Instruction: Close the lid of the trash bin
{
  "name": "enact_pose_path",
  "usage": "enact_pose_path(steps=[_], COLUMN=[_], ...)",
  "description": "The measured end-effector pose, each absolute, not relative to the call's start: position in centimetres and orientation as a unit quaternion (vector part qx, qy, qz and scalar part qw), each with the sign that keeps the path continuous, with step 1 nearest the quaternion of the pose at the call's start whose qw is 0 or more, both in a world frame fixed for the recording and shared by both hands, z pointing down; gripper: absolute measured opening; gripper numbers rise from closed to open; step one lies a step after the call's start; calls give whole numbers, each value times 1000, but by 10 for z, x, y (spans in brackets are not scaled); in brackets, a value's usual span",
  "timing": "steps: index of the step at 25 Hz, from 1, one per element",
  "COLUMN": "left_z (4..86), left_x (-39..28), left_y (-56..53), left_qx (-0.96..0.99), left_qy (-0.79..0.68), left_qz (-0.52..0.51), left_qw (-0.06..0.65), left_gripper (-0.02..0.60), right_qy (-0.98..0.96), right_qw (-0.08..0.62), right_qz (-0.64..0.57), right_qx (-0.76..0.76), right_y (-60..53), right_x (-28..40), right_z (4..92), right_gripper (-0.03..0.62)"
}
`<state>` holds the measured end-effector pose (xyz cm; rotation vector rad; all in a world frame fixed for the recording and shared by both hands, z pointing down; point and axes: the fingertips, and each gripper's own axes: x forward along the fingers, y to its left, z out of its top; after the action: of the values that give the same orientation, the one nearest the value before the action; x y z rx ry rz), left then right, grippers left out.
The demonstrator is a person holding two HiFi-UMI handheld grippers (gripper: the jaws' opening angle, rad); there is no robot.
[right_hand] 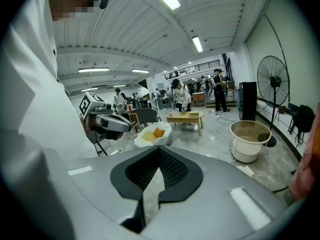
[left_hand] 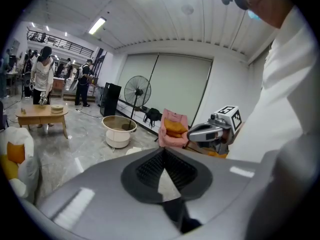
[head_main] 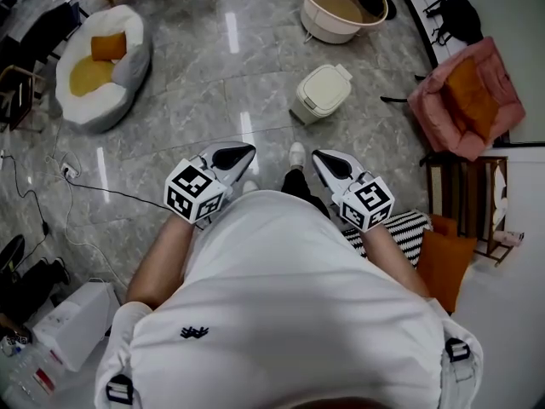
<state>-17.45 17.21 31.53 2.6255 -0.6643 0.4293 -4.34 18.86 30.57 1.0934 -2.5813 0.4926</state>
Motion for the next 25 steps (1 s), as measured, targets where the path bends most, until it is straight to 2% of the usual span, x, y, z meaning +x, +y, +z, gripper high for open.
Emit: enact_pose_path(steps=[25], left_z=[319], left_x=[-169], left_y=[175], left_qx=[940], left_qy=[-231], left_qz=[149], left_qw=[203], left_gripper=[57], right_qy=[-893], right_qw=[149], right_qz=[176], right_qx=[386], right_y=[196], right_x=[-42], right_z=[313], right_gripper=[2])
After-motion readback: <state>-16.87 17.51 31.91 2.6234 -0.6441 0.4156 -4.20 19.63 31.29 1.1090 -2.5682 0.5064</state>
